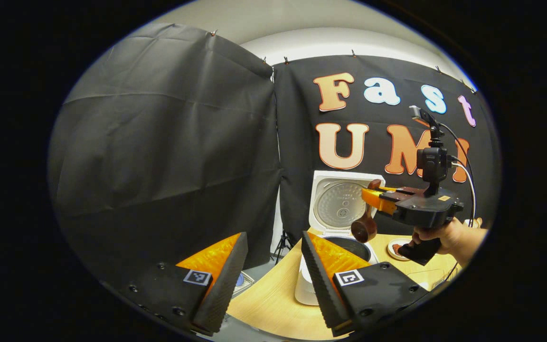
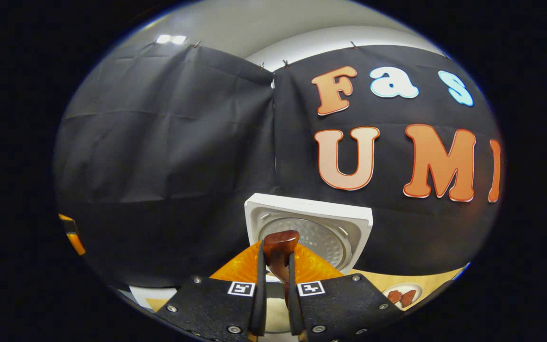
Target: Close the left gripper, press the button to open the rice cooker; take a wooden spoon from the chopstick holder with the right hand, scoop a spoonful of rice and pour it into the rice cooker, then put the wooden spoon back into the chopstick holder.
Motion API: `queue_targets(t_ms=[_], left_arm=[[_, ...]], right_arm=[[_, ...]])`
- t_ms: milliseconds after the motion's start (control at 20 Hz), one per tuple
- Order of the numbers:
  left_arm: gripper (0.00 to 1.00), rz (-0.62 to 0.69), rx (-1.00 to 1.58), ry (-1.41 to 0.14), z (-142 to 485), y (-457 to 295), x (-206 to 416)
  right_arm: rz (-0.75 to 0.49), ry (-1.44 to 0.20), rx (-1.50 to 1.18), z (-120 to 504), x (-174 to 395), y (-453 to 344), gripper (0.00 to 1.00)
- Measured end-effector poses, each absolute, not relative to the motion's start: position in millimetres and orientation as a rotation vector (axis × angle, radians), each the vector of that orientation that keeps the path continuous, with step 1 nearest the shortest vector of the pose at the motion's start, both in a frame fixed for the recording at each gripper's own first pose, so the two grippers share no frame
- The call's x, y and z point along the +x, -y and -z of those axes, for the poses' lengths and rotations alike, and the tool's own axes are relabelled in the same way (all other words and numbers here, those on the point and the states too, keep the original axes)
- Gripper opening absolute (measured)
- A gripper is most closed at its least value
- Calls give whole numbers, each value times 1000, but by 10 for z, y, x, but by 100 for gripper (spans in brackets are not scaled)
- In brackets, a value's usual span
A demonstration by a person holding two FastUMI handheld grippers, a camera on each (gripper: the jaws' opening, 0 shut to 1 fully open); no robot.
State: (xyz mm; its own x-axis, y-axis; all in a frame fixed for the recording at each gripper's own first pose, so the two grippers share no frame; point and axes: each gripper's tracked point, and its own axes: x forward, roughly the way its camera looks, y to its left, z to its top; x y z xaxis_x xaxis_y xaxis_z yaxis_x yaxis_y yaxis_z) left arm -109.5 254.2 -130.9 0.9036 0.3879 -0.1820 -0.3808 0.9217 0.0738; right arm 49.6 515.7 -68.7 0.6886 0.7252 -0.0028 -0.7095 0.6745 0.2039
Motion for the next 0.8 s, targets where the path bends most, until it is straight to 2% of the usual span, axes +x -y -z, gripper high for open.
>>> queue_targets(t_ms=[450, 800], left_arm=[[80, -382, 39, -187, 1262, -1960, -1028], [80, -281, 53, -158, 1216, -1297, -776]], right_arm=[[-750, -153, 617, 427, 665, -4150, 18], [-577, -163, 731, 524, 796, -2660, 18]])
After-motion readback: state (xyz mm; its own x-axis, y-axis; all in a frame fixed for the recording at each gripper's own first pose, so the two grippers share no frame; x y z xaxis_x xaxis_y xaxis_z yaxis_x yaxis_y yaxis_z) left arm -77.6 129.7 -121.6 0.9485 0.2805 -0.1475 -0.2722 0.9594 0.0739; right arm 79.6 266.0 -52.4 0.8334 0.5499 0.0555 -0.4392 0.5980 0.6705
